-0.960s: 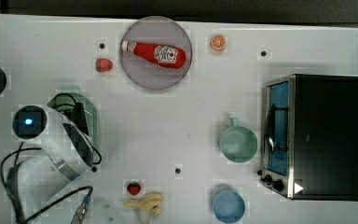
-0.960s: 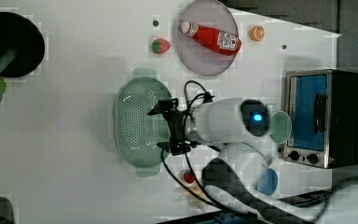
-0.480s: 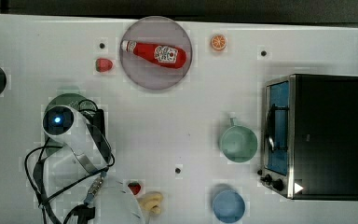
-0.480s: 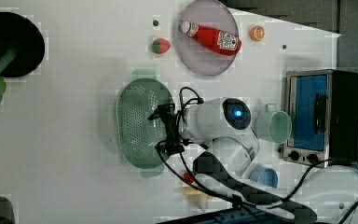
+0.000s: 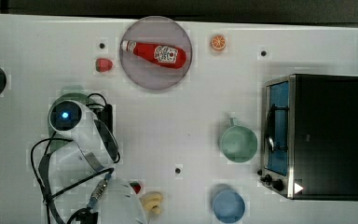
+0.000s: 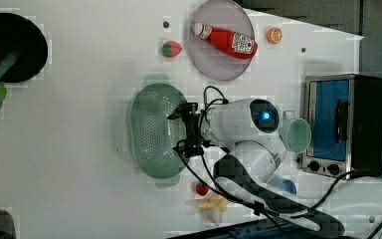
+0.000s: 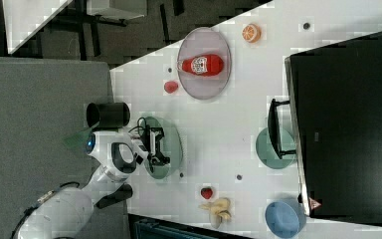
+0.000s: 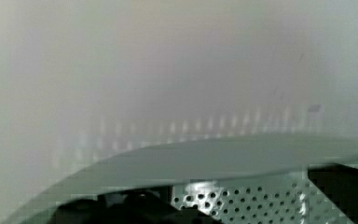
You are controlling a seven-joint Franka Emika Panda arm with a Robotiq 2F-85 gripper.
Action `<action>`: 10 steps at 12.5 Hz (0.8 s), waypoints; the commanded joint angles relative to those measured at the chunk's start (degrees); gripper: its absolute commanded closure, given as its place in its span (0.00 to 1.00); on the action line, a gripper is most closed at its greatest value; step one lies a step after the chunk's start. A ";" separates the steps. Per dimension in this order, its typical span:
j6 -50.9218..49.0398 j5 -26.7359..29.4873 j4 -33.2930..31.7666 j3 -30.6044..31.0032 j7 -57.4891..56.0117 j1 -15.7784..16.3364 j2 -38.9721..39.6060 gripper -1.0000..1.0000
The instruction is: Drag strainer left to right.
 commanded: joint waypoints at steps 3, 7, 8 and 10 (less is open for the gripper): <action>0.33 -1.25 -5.14 -5.40 -0.14 -1.72 -5.95 0.00; 1.59 -1.25 -8.53 -9.54 -6.38 -3.31 -8.27 0.00; 2.01 -1.25 -9.14 -10.61 -8.92 -3.63 -8.64 0.00; 2.37 -1.25 -10.35 -12.75 -11.38 -4.19 -9.13 0.00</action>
